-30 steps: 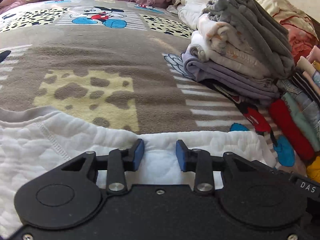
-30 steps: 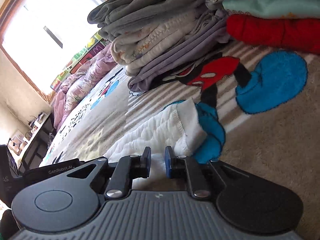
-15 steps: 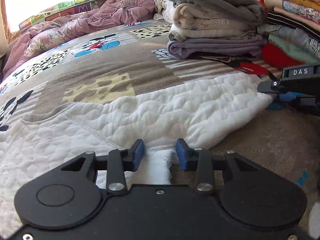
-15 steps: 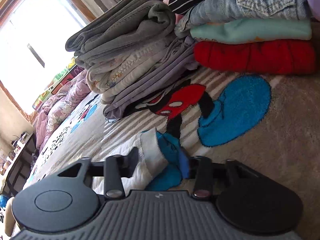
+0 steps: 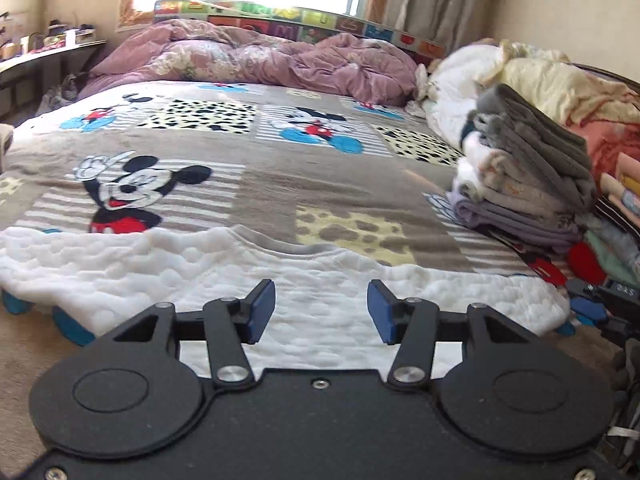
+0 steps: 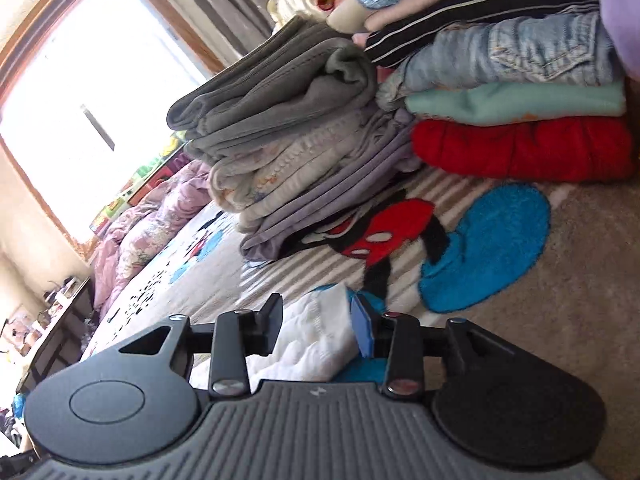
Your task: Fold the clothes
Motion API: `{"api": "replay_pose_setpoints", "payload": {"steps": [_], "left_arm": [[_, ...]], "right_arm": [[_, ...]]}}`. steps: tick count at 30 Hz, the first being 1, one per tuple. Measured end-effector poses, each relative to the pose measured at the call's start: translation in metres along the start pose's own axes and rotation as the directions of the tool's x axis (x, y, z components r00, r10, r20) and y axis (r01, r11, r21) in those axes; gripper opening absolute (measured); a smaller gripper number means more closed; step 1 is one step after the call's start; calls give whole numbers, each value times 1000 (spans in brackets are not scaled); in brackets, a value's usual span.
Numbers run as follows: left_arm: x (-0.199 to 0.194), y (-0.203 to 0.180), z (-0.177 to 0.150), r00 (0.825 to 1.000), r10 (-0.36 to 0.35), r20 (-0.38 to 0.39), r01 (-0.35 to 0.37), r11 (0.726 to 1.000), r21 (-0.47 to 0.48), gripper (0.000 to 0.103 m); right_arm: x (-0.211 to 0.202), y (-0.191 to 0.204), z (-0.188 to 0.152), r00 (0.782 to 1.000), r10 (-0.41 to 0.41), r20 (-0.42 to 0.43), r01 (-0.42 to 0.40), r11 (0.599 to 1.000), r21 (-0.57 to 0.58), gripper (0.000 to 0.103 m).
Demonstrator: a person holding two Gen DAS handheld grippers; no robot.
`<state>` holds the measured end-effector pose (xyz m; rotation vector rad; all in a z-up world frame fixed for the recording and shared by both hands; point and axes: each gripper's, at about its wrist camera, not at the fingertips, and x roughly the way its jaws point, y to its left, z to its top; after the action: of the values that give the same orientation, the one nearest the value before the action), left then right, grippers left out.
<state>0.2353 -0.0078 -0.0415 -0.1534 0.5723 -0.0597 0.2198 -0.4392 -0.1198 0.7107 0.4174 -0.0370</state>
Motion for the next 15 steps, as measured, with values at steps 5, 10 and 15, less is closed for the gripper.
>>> {"api": "replay_pose_setpoints", "payload": {"steps": [5,10,15], "left_arm": [[42,86,35,994,105,-18,-106,989,-104,33],[95,97,31,975,172,-143,-171,985,25,19],[85,148,23,972,184,-144,-211,957,-202,4]], "right_arm": [[12,31,-17,985,147,-88,-155,984,-87,42],[29,42,-34,984,93,-154,-117,981,-152,40],[37,36,-37,985,55,-161,-78,987,-142,29]]}}
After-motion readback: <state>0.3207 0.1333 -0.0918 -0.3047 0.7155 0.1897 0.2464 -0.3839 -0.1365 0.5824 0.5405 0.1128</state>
